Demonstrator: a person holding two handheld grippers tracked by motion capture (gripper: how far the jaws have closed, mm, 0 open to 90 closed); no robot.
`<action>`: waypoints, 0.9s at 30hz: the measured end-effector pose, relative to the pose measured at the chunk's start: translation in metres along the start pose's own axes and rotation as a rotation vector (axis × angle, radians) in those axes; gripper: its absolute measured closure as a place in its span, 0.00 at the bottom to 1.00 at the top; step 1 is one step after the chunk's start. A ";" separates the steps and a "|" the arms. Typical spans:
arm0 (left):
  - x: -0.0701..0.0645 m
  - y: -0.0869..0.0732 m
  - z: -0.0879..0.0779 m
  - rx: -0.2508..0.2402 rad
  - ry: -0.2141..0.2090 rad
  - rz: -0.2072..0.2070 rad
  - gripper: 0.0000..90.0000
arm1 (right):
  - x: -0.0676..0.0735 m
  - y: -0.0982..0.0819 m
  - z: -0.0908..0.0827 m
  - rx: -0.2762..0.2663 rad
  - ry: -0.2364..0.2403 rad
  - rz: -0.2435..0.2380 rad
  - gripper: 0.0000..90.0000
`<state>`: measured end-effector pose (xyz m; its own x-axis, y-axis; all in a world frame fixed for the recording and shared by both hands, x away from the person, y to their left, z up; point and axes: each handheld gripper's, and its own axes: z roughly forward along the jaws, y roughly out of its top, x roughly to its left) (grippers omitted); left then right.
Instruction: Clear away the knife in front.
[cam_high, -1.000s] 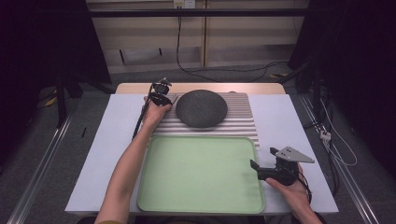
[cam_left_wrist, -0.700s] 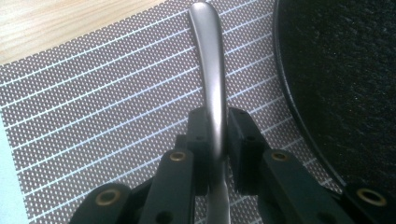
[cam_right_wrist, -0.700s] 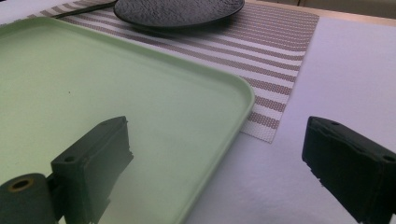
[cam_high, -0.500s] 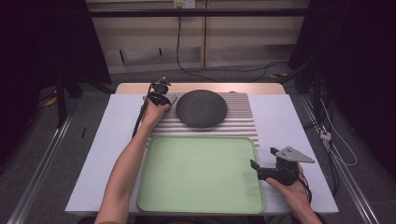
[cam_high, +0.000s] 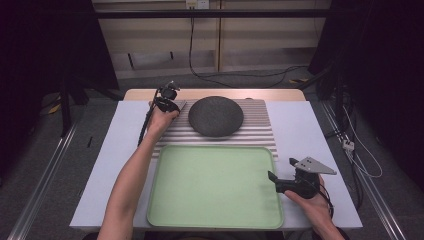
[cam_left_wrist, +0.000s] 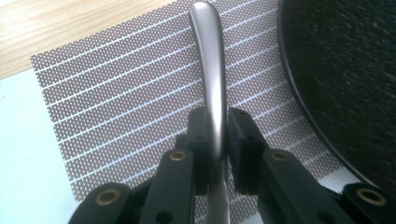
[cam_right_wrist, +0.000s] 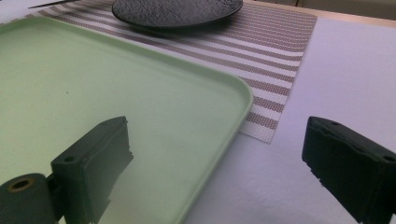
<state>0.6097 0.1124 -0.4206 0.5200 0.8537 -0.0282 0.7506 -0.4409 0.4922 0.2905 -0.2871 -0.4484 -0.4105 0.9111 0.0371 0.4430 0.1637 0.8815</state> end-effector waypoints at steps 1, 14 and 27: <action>-0.001 -0.001 -0.001 -0.002 0.005 0.005 0.89 | 0.000 0.000 0.000 0.000 0.000 0.000 0.08; -0.003 -0.012 -0.019 -0.021 -0.007 0.019 0.89 | 0.001 0.001 -0.001 -0.005 -0.011 -0.009 0.09; -0.006 -0.025 -0.050 -0.055 -0.024 0.048 0.89 | 0.002 0.001 -0.002 -0.008 -0.014 -0.012 0.09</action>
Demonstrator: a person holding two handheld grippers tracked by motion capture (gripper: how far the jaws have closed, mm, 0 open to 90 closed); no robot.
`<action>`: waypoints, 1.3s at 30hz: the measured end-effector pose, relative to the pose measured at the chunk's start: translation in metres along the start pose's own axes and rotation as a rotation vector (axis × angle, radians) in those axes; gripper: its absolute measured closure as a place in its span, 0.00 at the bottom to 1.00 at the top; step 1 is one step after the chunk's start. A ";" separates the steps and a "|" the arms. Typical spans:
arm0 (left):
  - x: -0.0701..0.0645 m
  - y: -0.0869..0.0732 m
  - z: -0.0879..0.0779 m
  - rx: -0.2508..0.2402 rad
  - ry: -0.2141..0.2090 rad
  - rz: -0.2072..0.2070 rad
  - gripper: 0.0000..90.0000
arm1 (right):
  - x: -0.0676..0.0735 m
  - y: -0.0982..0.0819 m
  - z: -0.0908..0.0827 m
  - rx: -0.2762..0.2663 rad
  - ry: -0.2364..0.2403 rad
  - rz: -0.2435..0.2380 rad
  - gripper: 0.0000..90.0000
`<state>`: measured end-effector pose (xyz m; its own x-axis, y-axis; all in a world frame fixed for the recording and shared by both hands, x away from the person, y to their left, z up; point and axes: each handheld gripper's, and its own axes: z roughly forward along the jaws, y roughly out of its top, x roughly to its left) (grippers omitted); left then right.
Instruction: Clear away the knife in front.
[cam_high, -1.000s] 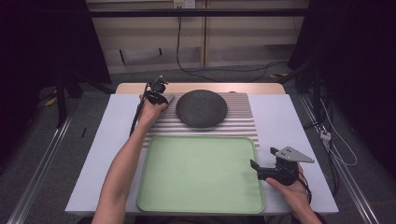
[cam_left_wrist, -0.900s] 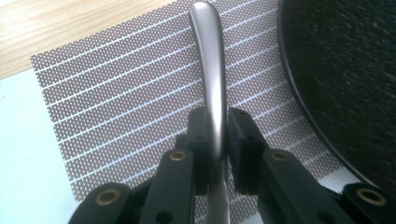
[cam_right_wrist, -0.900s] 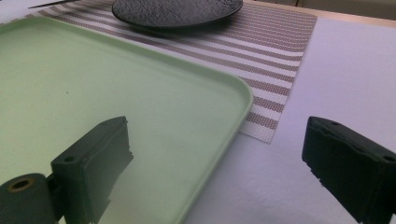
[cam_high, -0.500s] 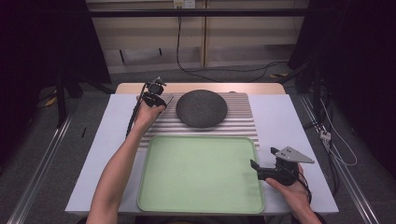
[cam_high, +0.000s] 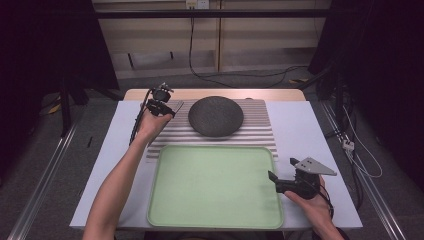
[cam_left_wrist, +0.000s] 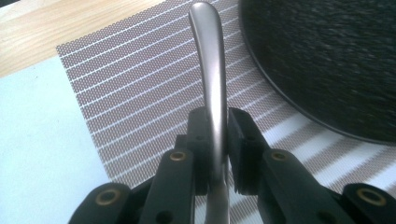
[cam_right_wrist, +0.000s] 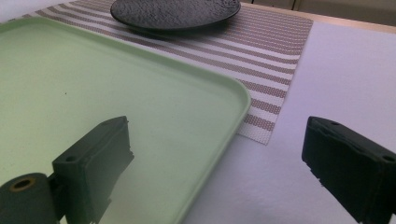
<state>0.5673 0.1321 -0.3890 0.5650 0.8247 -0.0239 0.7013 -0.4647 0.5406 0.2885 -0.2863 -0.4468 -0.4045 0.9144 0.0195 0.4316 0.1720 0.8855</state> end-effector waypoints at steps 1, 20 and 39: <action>-0.001 -0.001 -0.003 -0.002 -0.001 0.004 0.89 | 0.000 0.000 0.000 0.000 0.000 -0.001 0.09; -0.028 -0.015 -0.050 -0.071 -0.074 0.065 0.89 | 0.001 0.000 0.000 0.002 -0.003 -0.006 0.09; -0.057 -0.046 -0.061 -0.065 -0.063 0.131 0.89 | 0.001 0.000 -0.001 0.000 -0.003 -0.007 0.09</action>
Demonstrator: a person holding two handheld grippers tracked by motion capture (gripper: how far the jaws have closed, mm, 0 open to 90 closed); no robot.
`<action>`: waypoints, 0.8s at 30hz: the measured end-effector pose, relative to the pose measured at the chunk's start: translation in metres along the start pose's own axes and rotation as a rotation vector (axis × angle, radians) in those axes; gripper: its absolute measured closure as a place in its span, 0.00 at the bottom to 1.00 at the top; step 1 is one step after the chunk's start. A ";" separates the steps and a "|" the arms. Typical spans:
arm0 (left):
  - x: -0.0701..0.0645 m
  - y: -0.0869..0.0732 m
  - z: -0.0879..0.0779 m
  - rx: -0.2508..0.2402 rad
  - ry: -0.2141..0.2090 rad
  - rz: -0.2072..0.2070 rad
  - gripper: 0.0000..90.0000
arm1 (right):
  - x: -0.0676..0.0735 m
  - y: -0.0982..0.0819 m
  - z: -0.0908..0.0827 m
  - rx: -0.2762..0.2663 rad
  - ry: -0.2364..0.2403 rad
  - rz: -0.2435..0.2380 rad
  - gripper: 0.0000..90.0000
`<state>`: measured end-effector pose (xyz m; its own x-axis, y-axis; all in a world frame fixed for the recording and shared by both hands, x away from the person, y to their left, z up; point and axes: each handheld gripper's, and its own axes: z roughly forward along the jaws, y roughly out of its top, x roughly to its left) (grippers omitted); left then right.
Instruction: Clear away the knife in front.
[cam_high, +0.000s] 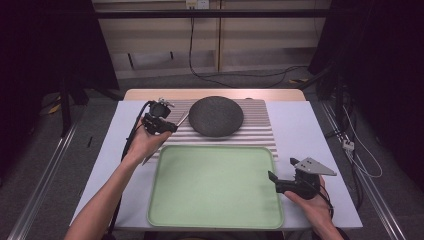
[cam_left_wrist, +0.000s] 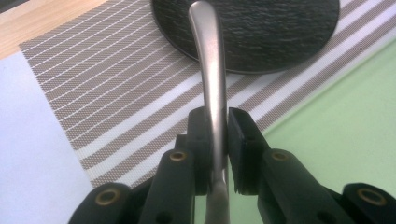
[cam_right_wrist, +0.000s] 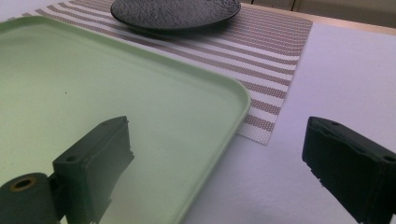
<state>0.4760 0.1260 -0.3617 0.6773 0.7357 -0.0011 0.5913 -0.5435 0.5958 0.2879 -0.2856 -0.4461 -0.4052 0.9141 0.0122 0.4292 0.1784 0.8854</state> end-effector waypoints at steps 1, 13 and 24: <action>-0.002 -0.001 0.000 -0.005 -0.003 -0.001 0.89 | 0.000 0.000 0.000 0.000 0.000 0.001 0.09; -0.026 -0.018 0.001 0.006 0.012 0.048 0.89 | 0.001 0.000 0.000 0.003 0.001 -0.003 0.09; -0.043 -0.034 0.003 0.017 -0.014 0.067 0.89 | 0.001 0.000 0.000 0.003 0.002 -0.008 0.09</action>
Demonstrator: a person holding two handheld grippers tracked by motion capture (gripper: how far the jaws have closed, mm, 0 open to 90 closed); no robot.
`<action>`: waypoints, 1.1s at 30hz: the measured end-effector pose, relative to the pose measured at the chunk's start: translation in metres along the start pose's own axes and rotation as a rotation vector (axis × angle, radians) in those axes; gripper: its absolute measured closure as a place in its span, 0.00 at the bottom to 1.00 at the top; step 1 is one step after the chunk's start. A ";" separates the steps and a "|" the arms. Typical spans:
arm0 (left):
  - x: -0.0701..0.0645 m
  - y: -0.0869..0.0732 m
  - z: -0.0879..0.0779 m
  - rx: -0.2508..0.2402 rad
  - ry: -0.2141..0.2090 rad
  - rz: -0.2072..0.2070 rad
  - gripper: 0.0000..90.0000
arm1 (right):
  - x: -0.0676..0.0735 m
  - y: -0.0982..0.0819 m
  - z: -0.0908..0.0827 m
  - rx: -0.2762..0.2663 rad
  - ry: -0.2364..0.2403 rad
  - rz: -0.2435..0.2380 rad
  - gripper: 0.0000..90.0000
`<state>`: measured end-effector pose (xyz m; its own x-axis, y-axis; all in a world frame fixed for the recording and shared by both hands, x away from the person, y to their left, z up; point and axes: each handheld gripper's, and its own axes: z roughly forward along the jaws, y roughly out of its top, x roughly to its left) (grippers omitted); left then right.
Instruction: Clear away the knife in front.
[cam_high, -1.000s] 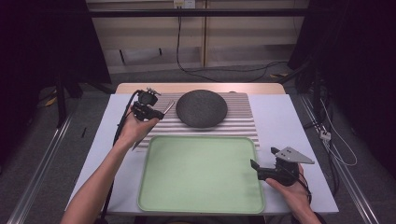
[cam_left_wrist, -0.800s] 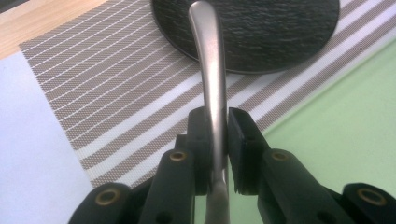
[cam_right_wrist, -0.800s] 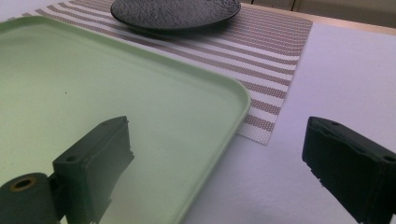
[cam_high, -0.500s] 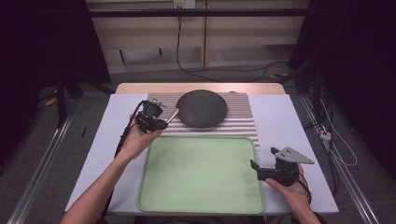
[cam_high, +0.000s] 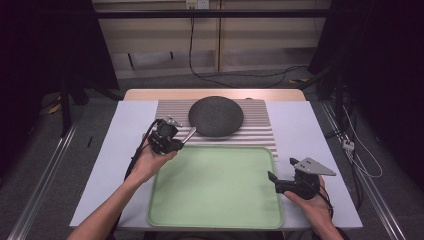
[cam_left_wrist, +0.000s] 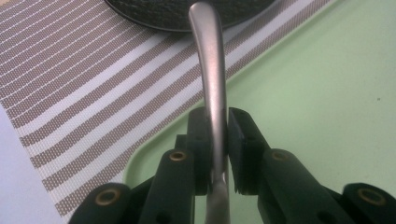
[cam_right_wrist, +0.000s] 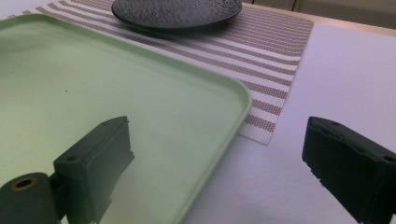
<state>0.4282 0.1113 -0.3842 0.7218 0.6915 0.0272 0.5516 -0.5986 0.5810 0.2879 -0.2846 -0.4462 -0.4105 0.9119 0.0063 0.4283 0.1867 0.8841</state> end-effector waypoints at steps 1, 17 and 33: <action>-0.001 -0.002 0.000 0.004 -0.009 -0.003 0.89 | 0.000 0.000 0.000 0.000 0.001 0.000 0.09; -0.025 -0.022 0.003 0.043 -0.044 0.003 0.88 | 0.001 0.000 0.001 0.002 0.005 -0.004 0.09; -0.034 -0.033 0.018 0.085 -0.076 -0.030 0.88 | 0.001 0.000 0.001 0.004 0.011 -0.004 0.09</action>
<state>0.3931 0.1001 -0.4187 0.7324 0.6788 -0.0531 0.6044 -0.6123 0.5096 0.2883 -0.2831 -0.4468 -0.4210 0.9070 0.0083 0.4298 0.1914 0.8824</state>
